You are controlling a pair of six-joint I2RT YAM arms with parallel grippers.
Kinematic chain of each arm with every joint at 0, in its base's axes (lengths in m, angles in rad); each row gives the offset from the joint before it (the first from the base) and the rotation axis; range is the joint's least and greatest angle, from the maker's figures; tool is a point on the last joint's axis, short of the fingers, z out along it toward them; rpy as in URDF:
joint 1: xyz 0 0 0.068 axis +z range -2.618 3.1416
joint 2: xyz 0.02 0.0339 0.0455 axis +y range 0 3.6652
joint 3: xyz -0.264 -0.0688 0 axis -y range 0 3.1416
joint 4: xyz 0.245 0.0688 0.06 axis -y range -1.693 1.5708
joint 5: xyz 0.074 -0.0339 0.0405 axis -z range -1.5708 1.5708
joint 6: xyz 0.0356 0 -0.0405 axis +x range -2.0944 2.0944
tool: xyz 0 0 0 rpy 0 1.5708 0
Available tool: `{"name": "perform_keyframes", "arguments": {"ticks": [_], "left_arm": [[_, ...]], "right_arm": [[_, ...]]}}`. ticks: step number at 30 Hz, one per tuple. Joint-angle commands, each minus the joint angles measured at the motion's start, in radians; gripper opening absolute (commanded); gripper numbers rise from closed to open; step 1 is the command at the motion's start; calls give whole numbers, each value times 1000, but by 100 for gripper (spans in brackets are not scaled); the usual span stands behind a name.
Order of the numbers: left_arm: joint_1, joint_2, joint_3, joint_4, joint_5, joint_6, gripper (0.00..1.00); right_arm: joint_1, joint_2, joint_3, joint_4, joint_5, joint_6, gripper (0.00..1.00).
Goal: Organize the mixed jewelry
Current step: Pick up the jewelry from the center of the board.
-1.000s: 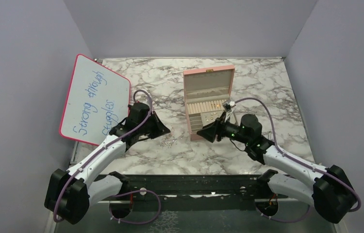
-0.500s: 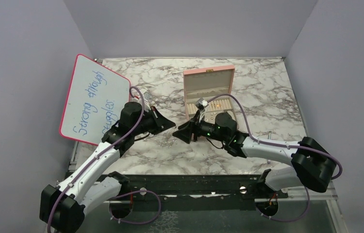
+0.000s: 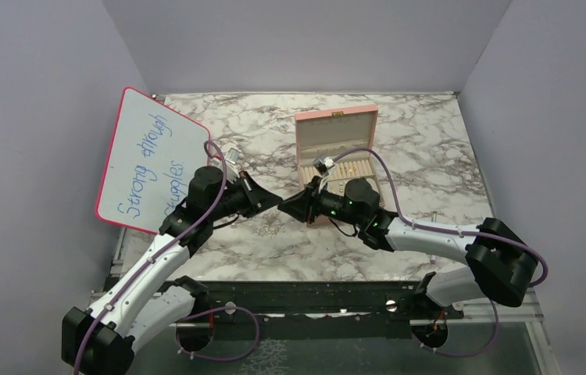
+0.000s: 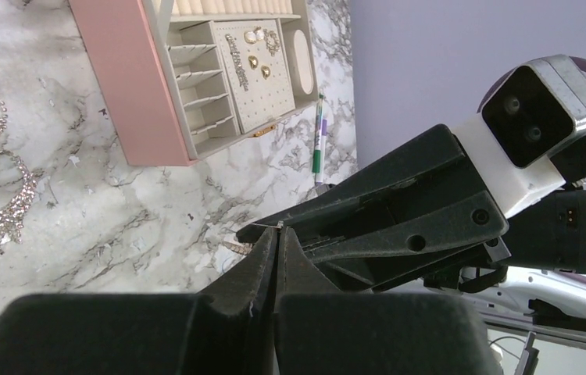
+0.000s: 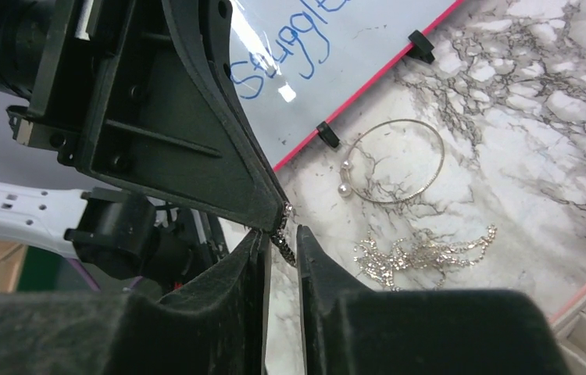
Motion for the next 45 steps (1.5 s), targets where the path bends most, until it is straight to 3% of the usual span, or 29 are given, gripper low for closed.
{"name": "perform_keyframes", "arguments": {"ticks": [1, 7, 9, 12, 14, 18, 27, 32, 37, 42, 45], "left_arm": [[-6, -24, -18, 21, 28, -8, 0], [-6, -33, -32, 23, 15, -3, 2], [-5, -40, -30, 25, 8, -1, 15], [-6, -57, -27, 18, -16, 2, 42], [-6, -68, -27, 14, -36, 4, 53], [-6, -85, -37, 15, -55, -8, 64], [-5, -112, -74, 56, -16, -119, 78], [-5, -155, -159, 255, 51, -286, 81], [-5, -169, -170, 301, 66, -313, 80], [-5, -174, -164, 337, 85, -332, 69], [-4, -183, -166, 342, 90, -334, 72]], "right_arm": [[4, -3, 21, 49, 17, -1, 19], [4, -27, 10, 52, 32, 18, 1], [4, -34, 9, 44, 32, 21, 1], [4, -56, -1, 40, 27, 23, 1], [3, -74, -17, 49, 22, 23, 1], [3, -92, -34, 74, -4, 16, 1], [4, -101, -45, 131, -80, 33, 1], [2, -88, -47, 173, -163, 48, 1], [2, -75, -36, 177, -242, 64, 1], [2, -70, -34, 164, -269, 71, 1], [2, -76, -42, 162, -270, 75, 1]]}}
